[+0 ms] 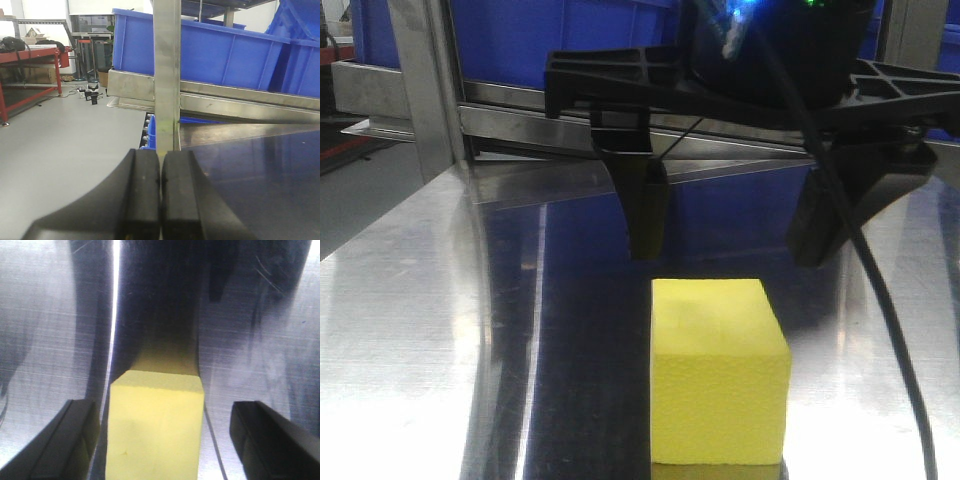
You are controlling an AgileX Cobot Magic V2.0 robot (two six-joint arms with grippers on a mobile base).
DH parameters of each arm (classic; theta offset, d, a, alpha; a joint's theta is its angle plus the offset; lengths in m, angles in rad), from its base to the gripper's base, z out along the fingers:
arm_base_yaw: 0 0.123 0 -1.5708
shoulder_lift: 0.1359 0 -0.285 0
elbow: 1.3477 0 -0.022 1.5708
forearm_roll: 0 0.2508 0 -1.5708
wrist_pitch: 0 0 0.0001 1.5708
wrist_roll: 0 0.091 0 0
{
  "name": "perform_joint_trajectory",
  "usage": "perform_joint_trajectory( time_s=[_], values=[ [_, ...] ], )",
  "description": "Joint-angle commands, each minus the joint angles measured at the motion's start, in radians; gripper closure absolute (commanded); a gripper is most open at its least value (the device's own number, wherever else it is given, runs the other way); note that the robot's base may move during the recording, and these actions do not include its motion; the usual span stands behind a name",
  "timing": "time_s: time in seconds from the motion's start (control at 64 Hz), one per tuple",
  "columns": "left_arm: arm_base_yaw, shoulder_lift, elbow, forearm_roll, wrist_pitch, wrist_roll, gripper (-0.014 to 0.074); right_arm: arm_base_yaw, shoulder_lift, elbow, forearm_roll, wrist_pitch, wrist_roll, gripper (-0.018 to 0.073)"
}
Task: Place yellow foam block on left shelf second layer
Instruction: 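Lower the open right gripper down over the yellow foam block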
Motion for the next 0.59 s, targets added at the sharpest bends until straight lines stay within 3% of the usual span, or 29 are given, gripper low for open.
perform_joint_trajectory(
  time_s=[0.0,0.578],
  values=[
    [-0.005,-0.02,0.027,-0.006,-0.082,-0.003,0.0472,0.008,-0.034,-0.032,-0.029,-0.009,0.001,-0.0065],
    [-0.005,-0.02,0.027,-0.006,-0.082,-0.003,0.0472,0.019,0.028,-0.029,-0.022,-0.025,0.002,-0.0065]
  ],
)
